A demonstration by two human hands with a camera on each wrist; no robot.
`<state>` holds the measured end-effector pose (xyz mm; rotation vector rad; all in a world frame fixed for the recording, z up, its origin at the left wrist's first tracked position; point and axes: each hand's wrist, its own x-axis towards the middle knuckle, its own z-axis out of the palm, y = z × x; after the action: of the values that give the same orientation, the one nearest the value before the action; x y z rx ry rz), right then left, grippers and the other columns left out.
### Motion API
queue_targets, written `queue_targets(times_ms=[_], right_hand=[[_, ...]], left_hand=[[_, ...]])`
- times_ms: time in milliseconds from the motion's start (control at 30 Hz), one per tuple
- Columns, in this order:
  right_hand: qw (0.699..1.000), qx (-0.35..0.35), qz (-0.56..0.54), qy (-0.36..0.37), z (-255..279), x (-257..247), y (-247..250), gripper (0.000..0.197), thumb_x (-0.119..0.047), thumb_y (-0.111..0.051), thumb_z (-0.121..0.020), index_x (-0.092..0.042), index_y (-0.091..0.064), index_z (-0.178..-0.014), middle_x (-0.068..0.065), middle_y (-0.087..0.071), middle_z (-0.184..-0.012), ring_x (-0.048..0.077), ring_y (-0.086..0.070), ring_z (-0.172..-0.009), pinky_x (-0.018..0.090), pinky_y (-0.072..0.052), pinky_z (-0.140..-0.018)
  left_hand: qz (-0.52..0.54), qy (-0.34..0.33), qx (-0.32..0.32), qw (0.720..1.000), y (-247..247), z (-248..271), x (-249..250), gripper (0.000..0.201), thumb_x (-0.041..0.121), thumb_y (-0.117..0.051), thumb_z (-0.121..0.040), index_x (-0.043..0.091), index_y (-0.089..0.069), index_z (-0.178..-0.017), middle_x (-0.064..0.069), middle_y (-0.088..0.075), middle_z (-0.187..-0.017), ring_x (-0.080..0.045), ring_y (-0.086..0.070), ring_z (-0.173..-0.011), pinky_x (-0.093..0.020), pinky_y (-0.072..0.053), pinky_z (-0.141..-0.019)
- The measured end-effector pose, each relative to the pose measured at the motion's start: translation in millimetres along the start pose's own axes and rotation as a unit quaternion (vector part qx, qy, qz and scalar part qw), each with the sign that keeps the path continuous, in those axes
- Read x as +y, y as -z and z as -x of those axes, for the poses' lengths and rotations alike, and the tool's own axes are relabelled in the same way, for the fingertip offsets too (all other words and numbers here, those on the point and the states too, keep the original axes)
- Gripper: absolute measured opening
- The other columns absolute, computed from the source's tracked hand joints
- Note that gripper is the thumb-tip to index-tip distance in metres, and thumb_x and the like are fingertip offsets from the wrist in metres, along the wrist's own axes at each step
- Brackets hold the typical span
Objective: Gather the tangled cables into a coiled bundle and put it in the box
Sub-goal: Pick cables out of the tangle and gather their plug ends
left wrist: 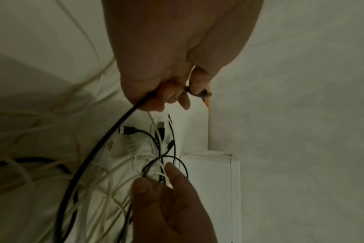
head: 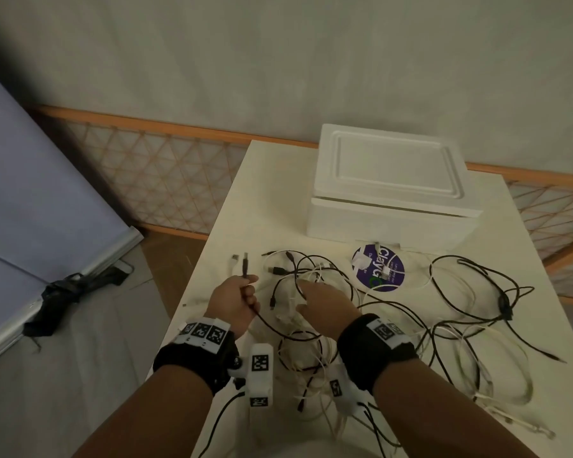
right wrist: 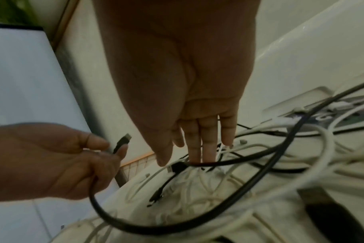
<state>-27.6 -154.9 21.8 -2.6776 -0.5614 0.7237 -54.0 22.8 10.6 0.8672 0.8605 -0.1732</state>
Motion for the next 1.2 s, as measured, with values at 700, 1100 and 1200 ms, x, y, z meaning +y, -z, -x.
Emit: queue_targets(times_ms=[700, 1100, 1200], right_hand=[[0.971, 0.127, -0.193, 0.066, 29.3, -4.3, 15.7, 0.006, -0.017, -0.047, -0.096, -0.015, -0.053, -0.094, -0.003, -0.059, -0.082, 0.0, -0.048, -0.065, 0.023, -0.037, -0.061], [0.995, 0.083, -0.027, 0.041, 38.4, 23.6, 26.4, 0.025, -0.035, -0.052, -0.095, -0.014, -0.065, -0.098, 0.002, -0.064, -0.094, 0.019, -0.058, -0.09, 0.029, -0.043, -0.078], [0.991, 0.113, 0.058, 0.039, 40.8, 45.2, 35.4, 0.024, -0.035, -0.052, -0.094, -0.017, -0.068, -0.1, 0.001, -0.06, -0.104, 0.02, -0.056, -0.1, 0.036, -0.045, -0.087]], left_hand=[[0.002, 0.013, -0.143, 0.99, -32.7, 22.6, -11.4, 0.013, 0.014, -0.045, -0.093, 0.013, -0.052, -0.083, 0.003, -0.039, -0.056, -0.009, -0.035, -0.046, -0.02, -0.03, -0.043], [0.184, -0.05, -0.106, 0.976, -4.0, 20.9, 14.5, 0.031, 0.023, -0.039, -0.101, 0.016, -0.041, -0.071, 0.004, -0.034, -0.047, -0.012, -0.042, -0.04, -0.033, -0.05, -0.063], [0.076, -0.097, -0.065, 0.99, 13.1, 20.1, 33.1, 0.031, 0.017, -0.049, -0.097, 0.02, -0.037, -0.069, 0.007, -0.024, -0.044, -0.008, -0.024, -0.036, -0.023, -0.033, -0.045]])
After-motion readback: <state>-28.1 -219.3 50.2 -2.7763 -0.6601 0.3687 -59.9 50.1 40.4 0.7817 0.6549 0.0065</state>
